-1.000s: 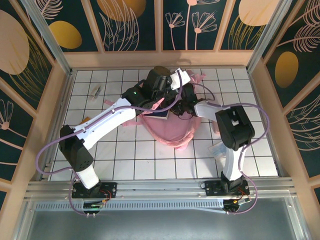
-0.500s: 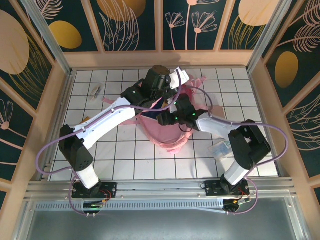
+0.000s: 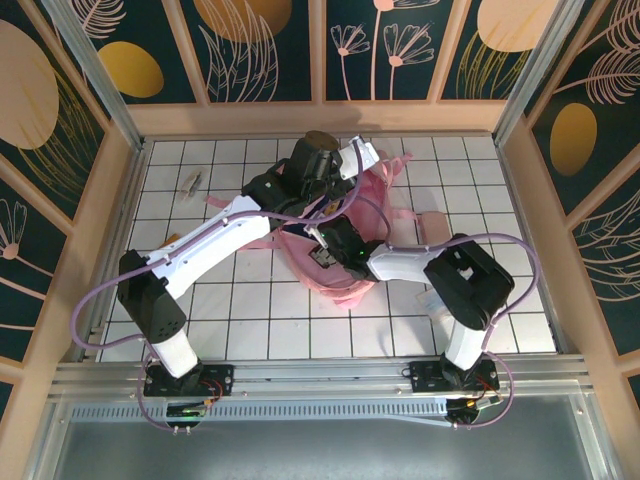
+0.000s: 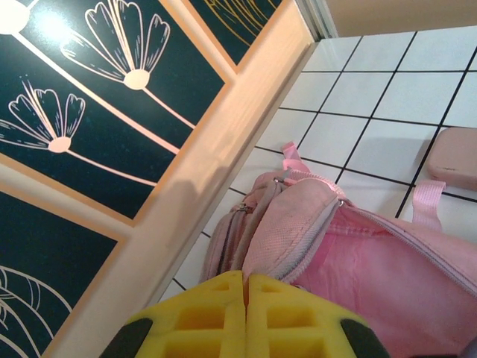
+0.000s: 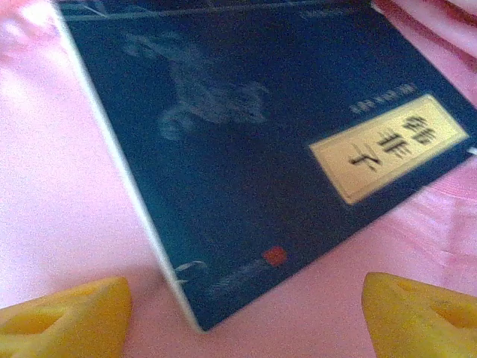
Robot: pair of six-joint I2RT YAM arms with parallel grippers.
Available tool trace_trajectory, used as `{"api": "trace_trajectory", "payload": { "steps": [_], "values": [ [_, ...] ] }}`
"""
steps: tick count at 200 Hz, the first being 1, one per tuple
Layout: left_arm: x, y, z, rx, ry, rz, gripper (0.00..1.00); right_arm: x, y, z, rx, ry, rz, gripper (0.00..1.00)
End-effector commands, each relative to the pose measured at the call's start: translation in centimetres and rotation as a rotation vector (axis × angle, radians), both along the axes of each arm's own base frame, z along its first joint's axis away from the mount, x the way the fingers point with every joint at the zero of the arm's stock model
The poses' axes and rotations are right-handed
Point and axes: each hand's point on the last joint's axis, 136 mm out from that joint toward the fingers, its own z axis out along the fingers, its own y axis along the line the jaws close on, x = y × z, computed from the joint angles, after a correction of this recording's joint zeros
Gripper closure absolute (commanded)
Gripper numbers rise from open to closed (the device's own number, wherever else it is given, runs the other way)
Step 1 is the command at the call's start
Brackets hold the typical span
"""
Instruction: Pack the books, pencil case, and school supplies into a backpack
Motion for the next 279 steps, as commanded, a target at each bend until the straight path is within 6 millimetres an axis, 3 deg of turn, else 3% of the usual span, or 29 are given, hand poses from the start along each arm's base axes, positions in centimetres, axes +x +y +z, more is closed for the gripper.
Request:
{"api": "trace_trajectory", "payload": {
  "steps": [1,43,79,139,168,200,218,236,262,275,279],
  "values": [
    [-0.5,0.8,6.1,-0.124,-0.123,-0.008,1.00,2.6,-2.6,1.2,-0.038,-0.124,-0.168,0.19],
    [-0.7,0.8,6.0,-0.133,-0.117,-0.018,1.00,4.2,-5.7,2.4,0.037,-0.148,-0.385,0.20],
    [-0.9,0.9,6.3,-0.136,-0.123,-0.021,1.00,6.1,-9.9,2.8,0.078,-0.113,-0.601,0.20],
    [-1.1,1.0,5.7,-0.135,-0.120,-0.024,1.00,6.5,-9.7,3.5,0.185,-0.042,-0.604,0.21],
    [-0.7,1.0,4.7,-0.100,-0.119,-0.015,1.00,2.9,-6.3,5.5,0.354,0.072,-0.364,0.22],
    [0.1,0.9,2.2,-0.031,-0.110,-0.001,1.00,-3.8,-4.7,8.6,0.513,0.132,-0.135,0.23],
    [0.0,0.6,1.0,-0.025,-0.088,-0.016,1.00,-7.4,-5.2,9.0,0.567,0.192,-0.071,0.23],
    [-0.1,0.3,0.2,-0.030,-0.073,-0.034,1.00,-9.6,-6.7,9.0,0.617,0.229,-0.087,0.23],
    [-0.5,0.1,-1.1,-0.017,-0.048,-0.052,1.00,-10.4,-10.2,9.5,0.720,0.222,-0.228,0.22],
    [-0.8,0.2,-1.8,-0.015,-0.032,-0.059,1.00,-9.8,-12.3,9.9,0.783,0.222,-0.332,0.22],
    [-0.9,0.2,-2.1,-0.014,-0.026,-0.062,1.00,-9.6,-13.1,10.0,0.801,0.221,-0.374,0.17]
  ]
}}
